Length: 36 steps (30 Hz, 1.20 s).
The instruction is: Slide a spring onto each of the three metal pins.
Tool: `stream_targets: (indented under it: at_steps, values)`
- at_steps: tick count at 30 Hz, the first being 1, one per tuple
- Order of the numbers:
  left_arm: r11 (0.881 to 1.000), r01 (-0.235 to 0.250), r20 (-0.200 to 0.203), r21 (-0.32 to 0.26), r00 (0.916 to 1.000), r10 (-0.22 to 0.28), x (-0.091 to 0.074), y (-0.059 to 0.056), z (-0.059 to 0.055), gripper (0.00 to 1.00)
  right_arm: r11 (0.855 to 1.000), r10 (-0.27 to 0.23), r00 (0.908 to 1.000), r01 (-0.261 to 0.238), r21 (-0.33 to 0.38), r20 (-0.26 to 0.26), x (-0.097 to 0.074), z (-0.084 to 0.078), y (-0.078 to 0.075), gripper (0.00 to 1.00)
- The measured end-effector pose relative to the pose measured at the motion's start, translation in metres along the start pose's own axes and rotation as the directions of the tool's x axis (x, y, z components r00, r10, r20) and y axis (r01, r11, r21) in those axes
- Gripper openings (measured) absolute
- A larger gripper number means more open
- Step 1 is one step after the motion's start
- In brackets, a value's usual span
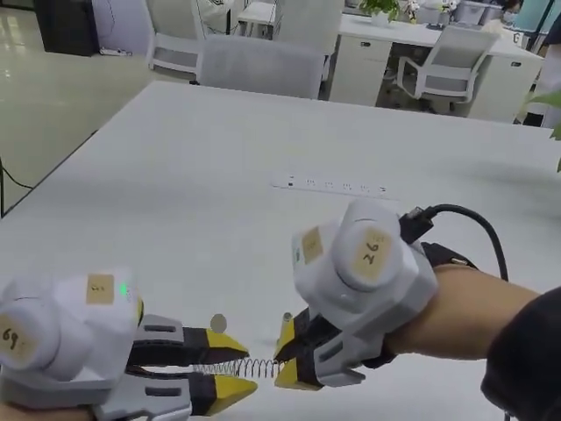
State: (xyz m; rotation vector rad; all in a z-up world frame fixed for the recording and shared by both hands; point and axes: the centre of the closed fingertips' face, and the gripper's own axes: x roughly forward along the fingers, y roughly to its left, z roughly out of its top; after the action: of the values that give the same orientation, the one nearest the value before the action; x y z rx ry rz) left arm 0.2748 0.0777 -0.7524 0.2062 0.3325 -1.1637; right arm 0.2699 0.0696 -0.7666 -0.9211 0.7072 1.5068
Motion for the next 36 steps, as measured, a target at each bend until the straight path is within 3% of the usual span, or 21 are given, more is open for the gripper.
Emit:
stream_targets:
  at_steps: [12,22,31,36]
  values:
    - [1.000,0.026,-0.012,0.012,0.9996,-0.025,0.001,-0.005,-0.002,0.03,1.000,0.007,1.0000,-0.007,-0.018,-0.005,0.003,-0.002,0.003,0.08]
    - [0.999,0.052,-0.012,0.002,0.9986,-0.052,0.001,-0.010,-0.001,0.03,1.000,0.022,0.9997,-0.023,0.021,0.010,0.003,-0.002,0.005,0.09]
    - [0.997,0.077,0.034,-0.011,0.9965,-0.077,-0.001,-0.015,0.008,0.02,0.999,0.028,0.9996,-0.028,0.041,0.008,0.005,-0.006,0.007,0.12]
    - [0.995,0.091,0.097,-0.033,0.9914,-0.087,-0.004,-0.016,0.020,0.02,0.998,0.034,0.9994,-0.034,0.045,0.009,0.006,-0.007,0.008,0.11]
